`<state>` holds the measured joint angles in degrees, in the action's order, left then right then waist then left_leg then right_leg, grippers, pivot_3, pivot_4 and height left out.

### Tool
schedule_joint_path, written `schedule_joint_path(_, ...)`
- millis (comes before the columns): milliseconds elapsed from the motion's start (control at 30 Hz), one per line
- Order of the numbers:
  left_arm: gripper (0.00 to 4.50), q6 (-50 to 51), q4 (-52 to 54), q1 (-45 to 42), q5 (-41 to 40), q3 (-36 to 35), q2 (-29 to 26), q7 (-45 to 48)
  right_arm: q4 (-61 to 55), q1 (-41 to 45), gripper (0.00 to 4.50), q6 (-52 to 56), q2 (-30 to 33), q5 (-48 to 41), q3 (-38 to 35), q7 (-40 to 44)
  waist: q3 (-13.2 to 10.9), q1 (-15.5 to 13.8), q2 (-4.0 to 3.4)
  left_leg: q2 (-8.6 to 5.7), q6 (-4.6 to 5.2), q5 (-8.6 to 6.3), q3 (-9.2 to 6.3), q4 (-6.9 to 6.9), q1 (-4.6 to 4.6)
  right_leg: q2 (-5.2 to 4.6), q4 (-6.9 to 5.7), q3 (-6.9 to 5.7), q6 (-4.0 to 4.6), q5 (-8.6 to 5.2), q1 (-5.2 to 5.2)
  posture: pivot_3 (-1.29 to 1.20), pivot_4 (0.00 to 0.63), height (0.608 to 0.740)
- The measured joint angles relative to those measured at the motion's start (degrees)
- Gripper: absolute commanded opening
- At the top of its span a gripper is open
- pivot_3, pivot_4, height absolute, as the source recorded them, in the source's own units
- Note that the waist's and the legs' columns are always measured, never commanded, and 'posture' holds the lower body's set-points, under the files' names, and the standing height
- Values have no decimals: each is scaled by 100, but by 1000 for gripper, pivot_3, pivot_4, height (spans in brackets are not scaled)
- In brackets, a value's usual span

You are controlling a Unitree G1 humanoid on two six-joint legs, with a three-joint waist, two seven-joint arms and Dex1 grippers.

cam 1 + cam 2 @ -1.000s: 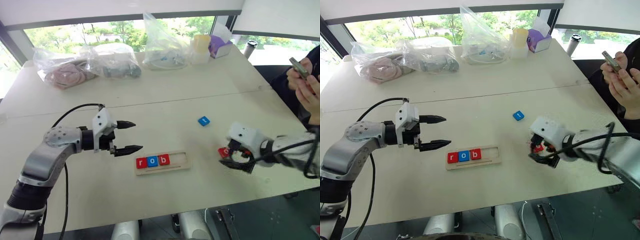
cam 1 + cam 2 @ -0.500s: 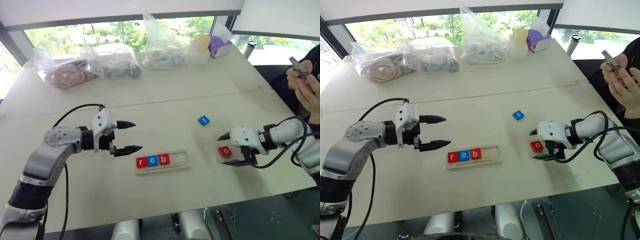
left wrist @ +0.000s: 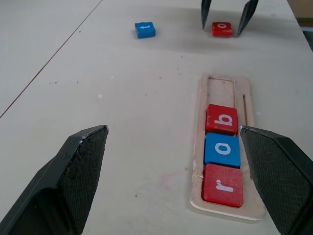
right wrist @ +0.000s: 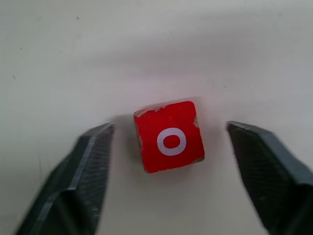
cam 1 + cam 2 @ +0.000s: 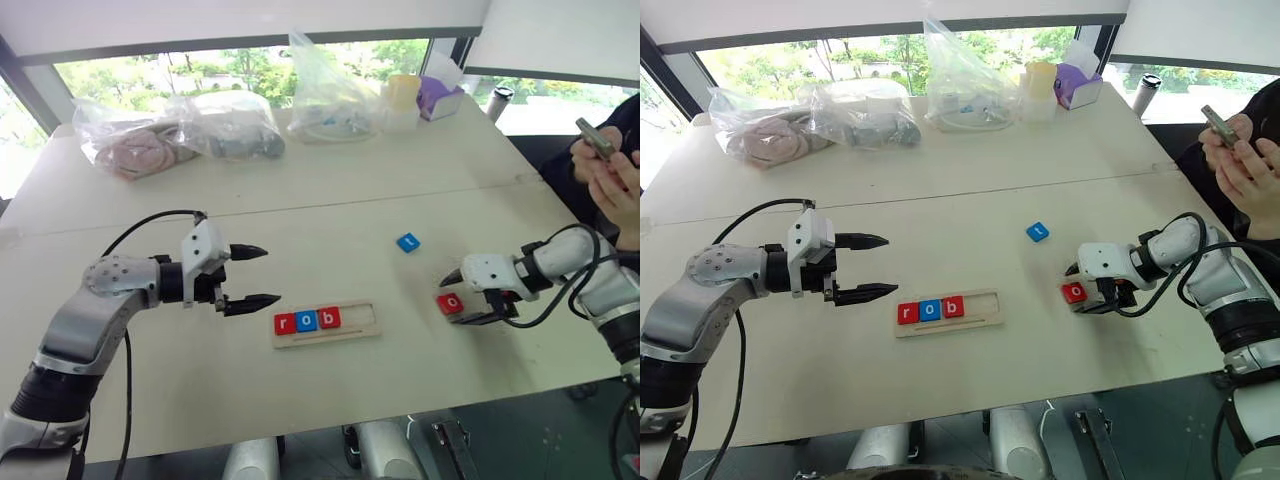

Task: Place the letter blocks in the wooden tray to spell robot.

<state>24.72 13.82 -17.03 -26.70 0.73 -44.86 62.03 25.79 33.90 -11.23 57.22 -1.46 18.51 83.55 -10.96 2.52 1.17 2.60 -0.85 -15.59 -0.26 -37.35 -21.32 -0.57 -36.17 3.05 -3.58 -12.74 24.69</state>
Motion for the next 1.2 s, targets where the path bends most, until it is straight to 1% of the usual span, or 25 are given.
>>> schedule_joint_path(67,4500,0,0,0,0,0,0,-8,98,56,1130,6,-16,58,-1,26,0,1,0,0,0,0,0,-4,1,0,-2,1,2,1,-1,0,150,740)
schedule_joint_path(167,4500,0,10,0,-1,0,0,-27,127,99,1119,149,-78,76,-31,72,0,4,0,0,-1,0,0,-6,2,1,-4,1,3,3,-2,0,150,740)
schedule_joint_path(267,4500,0,31,7,-2,-3,-2,-51,-237,91,1119,706,-178,48,-101,55,-1,18,-2,1,0,0,0,-3,2,2,-8,2,3,4,2,0,150,740)
schedule_joint_path(467,4500,3,100,15,-5,-6,-5,-105,-2530,158,1119,2977,-539,-663,-183,4,-3,-10,-7,4,-1,0,-11,12,-7,8,-28,-3,2,2,26,0,150,740)
schedule_joint_path(567,4500,7,102,20,-5,-5,-4,-124,-3228,176,1119,3560,-747,-709,-125,-214,-3,-24,-6,2,-1,0,-10,9,-11,5,-24,-4,1,0,25,0,150,740)
schedule_joint_path(633,4500,8,104,20,-5,-5,-4,-130,-3558,163,1119,3877,-941,-658,59,-396,-3,-20,-6,1,-1,0,-6,5,-13,3,-17,-2,0,0,24,0,150,740)
schedule_joint_path(800,4500,11,107,21,-5,-6,-4,-144,-3720,83,1119,4223,-1276,-395,594,-793,-3,-15,-5,1,-1,0,-5,5,-13,2,-17,-2,1,0,25,0,150,740)
schedule_joint_path(1033,4500,35,222,54,-18,-8,-4,-239,-3677,71,1119,4296,-1562,-204,834,-1086,-3,-4,-5,1,-1,0,-6,7,-14,3,-17,-2,0,1,26,0,150,740)
schedule_joint_path(1200,4500,93,223,61,-23,-8,-4,-250,-3551,71,1119,4205,-1575,-89,920,-1151,-3,-5,-5,1,-1,0,-6,7,-14,3,-17,-2,0,1,25,0,150,740)
